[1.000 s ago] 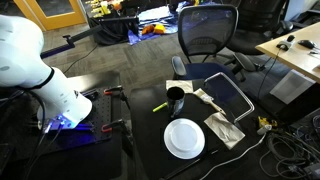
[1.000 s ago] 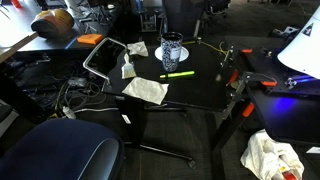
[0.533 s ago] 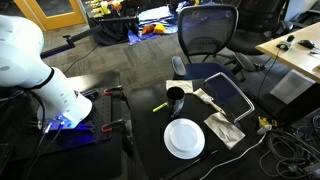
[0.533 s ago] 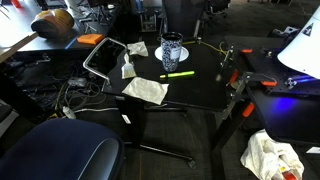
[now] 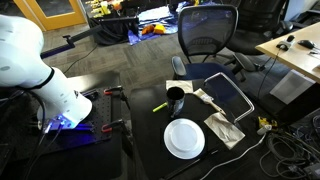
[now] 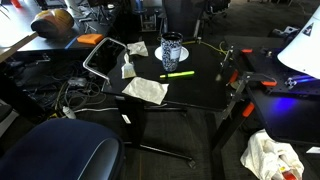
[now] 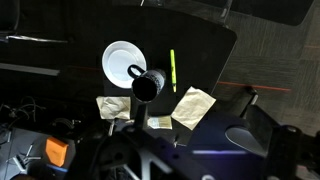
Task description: Move the cup slightly to the right
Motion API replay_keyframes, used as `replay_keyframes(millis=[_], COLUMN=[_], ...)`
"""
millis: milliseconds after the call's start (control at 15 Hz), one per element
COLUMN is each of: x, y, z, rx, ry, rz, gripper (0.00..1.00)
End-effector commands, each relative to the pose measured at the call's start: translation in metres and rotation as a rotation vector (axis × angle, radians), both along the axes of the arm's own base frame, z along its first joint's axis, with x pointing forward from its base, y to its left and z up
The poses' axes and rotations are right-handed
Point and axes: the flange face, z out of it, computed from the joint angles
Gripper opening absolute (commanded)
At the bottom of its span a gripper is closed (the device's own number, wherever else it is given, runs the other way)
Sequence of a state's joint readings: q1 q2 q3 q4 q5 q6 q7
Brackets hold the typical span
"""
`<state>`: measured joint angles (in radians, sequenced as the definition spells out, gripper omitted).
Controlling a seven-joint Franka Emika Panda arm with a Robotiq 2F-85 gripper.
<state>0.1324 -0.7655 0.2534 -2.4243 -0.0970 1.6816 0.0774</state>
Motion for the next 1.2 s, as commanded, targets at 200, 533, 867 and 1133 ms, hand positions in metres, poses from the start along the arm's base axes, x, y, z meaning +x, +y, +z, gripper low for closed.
replay_keyframes(millis=[200, 533, 867, 1133], x=[0.046, 0.065, 0.072, 0.072], y=[-0.065, -0.104, -0.120, -0.116], z=[-0.033, -0.071, -0.112, -0.113], rx=[0.109, 0.118, 0.110, 0.120], ry=[0.058, 0.111, 0.084, 0.102], rz=[0.179, 0.295, 0.370, 0.347], gripper=[1.00, 1.00, 1.00, 1.00])
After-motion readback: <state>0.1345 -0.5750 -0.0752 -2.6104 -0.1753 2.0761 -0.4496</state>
